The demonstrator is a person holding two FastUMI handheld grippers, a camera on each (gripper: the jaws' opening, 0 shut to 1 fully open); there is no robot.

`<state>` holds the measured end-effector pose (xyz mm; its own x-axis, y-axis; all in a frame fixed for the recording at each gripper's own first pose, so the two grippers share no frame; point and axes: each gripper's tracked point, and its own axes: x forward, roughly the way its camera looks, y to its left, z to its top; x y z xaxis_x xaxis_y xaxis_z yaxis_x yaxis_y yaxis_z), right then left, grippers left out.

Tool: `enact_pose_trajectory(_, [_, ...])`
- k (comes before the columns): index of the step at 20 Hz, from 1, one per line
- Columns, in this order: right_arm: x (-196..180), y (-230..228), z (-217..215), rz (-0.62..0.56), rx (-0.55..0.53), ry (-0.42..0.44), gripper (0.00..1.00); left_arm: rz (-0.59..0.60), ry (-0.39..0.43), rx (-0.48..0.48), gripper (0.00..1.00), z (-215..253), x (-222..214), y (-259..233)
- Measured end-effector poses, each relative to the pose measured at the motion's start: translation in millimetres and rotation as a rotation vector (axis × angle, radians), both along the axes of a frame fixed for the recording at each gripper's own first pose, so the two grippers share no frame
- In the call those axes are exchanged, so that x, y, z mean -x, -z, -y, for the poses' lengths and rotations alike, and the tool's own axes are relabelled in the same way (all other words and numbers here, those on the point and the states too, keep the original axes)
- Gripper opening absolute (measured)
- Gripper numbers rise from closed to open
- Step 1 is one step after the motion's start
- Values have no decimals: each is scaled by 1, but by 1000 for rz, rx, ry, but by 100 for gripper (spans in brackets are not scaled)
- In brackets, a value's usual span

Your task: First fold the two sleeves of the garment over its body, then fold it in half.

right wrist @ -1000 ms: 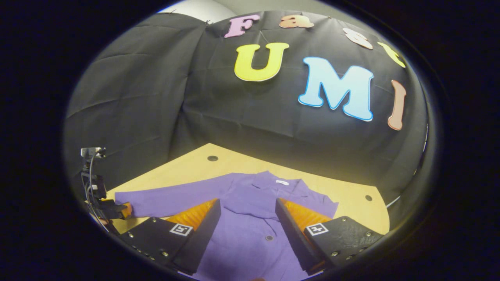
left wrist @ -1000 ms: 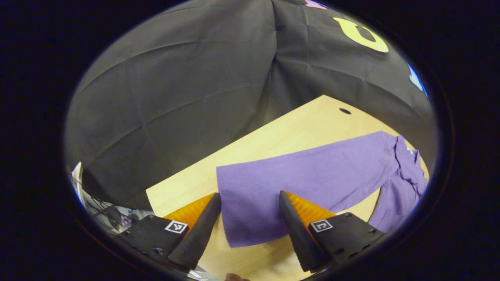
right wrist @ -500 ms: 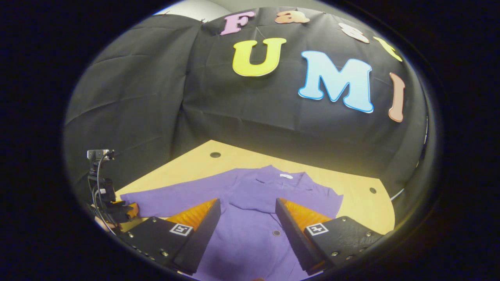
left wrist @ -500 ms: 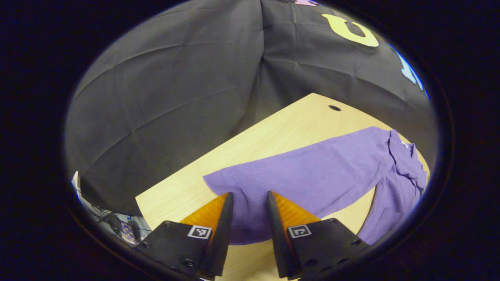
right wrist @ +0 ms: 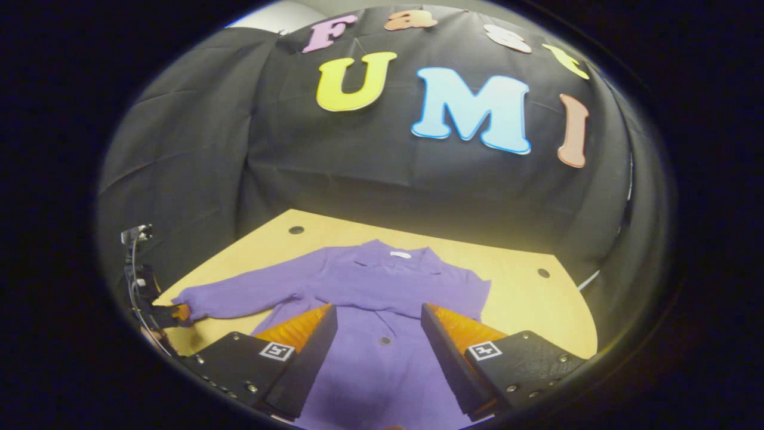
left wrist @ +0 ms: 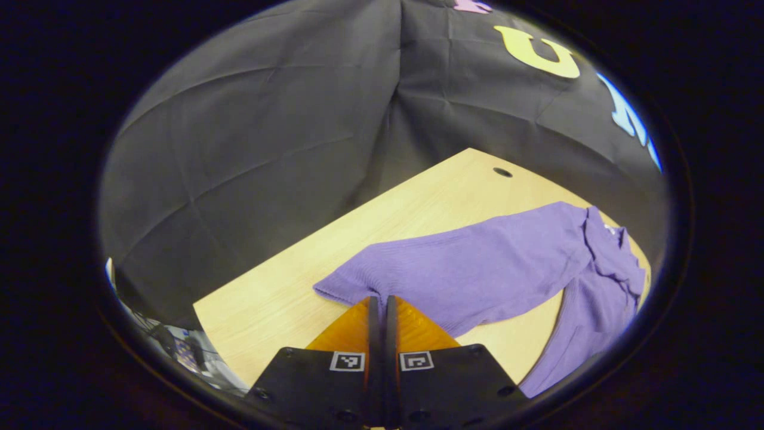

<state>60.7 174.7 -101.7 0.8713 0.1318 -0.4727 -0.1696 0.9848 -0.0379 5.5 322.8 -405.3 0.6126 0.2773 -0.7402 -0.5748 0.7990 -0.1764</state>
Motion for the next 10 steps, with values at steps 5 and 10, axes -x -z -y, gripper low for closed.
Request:
enact_pose_trajectory(5, [3,7,48,-19,-21,72,92,98,-53,111,7,-1,-9,-33])
enact_pose_trajectory(10, [-4,7,79,-10,-38,93,90,173,-22,136,7,10,-27,-77])
